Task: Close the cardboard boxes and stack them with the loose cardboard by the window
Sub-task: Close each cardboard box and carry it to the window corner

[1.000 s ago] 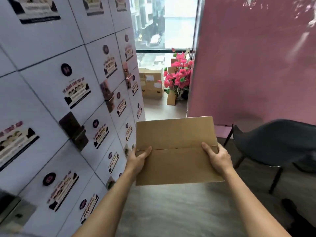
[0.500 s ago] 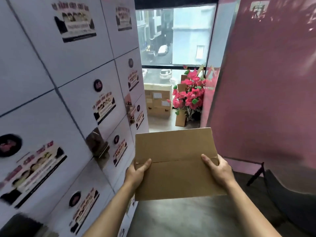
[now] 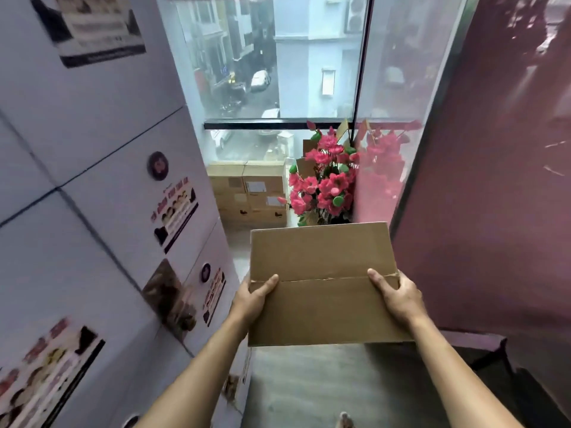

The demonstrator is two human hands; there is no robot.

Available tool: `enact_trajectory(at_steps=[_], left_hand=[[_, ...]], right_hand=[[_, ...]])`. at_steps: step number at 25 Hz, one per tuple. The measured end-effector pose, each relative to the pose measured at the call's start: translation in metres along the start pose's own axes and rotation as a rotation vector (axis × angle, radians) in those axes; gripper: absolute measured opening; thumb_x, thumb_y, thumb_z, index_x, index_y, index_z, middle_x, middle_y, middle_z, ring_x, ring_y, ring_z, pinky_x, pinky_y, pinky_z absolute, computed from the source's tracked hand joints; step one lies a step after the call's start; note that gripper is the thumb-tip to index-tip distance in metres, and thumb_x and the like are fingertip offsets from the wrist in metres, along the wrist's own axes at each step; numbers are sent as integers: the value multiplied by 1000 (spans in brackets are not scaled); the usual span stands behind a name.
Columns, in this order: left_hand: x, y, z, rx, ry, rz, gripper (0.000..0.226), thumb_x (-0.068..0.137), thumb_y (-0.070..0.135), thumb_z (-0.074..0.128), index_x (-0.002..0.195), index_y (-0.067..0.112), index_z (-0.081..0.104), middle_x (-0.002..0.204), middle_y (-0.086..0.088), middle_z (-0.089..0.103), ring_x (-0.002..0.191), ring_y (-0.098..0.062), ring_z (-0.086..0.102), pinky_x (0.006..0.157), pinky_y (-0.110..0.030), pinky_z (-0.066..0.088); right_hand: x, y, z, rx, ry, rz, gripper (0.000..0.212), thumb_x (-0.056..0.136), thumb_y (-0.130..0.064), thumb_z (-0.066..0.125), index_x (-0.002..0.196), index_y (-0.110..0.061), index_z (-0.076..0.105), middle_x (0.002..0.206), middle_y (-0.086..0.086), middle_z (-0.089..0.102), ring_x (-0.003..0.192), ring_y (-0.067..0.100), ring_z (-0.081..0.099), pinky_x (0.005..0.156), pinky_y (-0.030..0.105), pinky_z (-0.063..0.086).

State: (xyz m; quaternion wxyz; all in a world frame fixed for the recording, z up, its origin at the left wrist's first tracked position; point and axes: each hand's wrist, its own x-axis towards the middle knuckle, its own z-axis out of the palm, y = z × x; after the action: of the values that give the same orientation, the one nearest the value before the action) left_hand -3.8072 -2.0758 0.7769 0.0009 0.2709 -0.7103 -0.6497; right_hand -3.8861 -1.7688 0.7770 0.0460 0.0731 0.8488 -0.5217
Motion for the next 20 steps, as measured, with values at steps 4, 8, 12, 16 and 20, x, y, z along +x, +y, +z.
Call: enact_trajectory(at_steps=[4, 8, 12, 16, 20], left_hand=[[105, 37, 23, -30, 84, -38, 76, 59, 64, 79, 124, 29, 62, 112, 2, 72, 98, -20, 71, 90, -46, 58], [185, 82, 30, -89, 179, -42, 59, 64, 57, 80, 115, 32, 64, 108, 5, 72, 97, -16, 70, 91, -42, 58], [277, 110, 29, -173, 242, -42, 60, 81, 38, 82, 134, 27, 57, 115, 0, 70, 102, -18, 69, 96, -44, 56], [381, 131, 21, -142, 250, -51, 76, 65, 51, 82, 133, 25, 59, 119, -2, 70, 105, -17, 68, 97, -41, 54], [485, 162, 11, -80, 254, -96, 88, 54, 67, 78, 131, 27, 60, 118, 4, 68, 104, -14, 65, 96, -38, 53]], right_hand=[[130, -27, 26, 11, -86, -5, 49, 79, -69, 65, 108, -30, 65, 96, -7, 69, 97, 21, 64, 87, 33, 49], [234, -65, 59, 23, -156, -54, 49, 80, -69, 65, 111, -31, 66, 100, -11, 71, 96, 17, 67, 89, 39, 53], [329, -99, 103, 16, -200, -68, 43, 79, -71, 65, 106, -38, 66, 96, -19, 71, 93, 10, 67, 83, 35, 53], [416, -123, 151, 22, -188, -64, 36, 82, -65, 67, 105, -38, 66, 99, -17, 71, 95, 11, 67, 82, 33, 52], [498, -163, 189, -26, -146, -27, 47, 82, -64, 67, 115, -31, 66, 106, -7, 71, 101, 20, 66, 94, 41, 52]])
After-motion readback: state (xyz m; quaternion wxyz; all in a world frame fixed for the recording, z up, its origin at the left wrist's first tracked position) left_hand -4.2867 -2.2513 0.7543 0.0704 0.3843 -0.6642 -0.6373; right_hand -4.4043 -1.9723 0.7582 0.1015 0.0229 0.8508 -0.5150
